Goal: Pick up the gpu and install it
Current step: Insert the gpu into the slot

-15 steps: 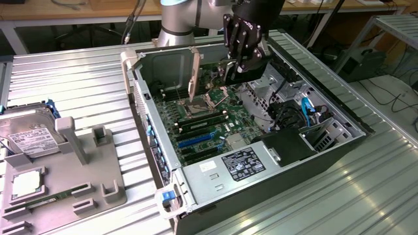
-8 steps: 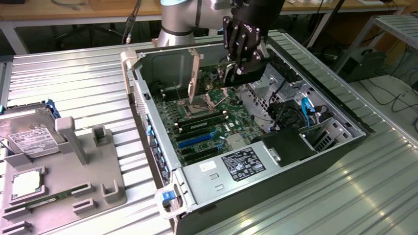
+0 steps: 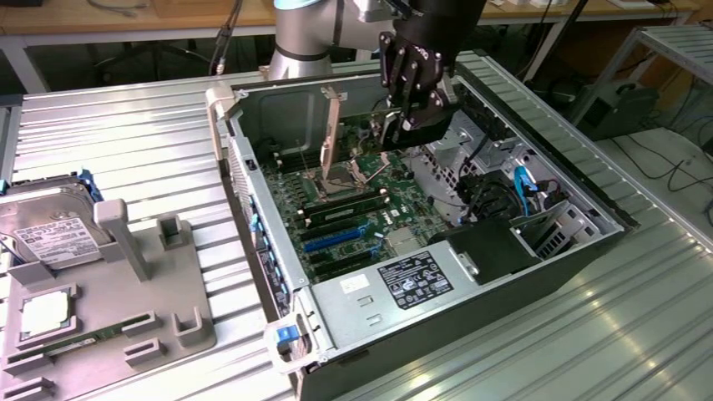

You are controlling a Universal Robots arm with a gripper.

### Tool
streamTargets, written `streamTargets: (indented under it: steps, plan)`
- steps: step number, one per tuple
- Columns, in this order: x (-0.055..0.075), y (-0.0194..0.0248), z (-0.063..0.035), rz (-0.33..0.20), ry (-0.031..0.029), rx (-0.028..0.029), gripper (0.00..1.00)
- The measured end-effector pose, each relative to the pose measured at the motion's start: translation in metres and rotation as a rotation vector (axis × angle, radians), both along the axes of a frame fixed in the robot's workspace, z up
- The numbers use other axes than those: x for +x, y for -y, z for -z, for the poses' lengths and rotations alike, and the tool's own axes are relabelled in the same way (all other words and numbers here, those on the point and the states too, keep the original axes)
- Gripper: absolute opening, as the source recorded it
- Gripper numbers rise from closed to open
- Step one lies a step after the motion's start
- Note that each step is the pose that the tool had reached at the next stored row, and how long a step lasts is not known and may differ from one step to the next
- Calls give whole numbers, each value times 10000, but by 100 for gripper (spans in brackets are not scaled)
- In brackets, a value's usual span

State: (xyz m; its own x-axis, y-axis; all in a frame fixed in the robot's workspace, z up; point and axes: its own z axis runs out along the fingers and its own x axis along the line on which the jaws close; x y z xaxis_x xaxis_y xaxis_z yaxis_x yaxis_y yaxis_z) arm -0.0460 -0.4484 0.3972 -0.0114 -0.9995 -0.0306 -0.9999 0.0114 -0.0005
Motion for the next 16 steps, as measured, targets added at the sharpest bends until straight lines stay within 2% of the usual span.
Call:
streamTargets:
  steps: [6, 16]
  plan:
    - [0, 0, 64, 0, -1, -1, 28]
    - [0, 0, 263, 0, -1, -1, 28]
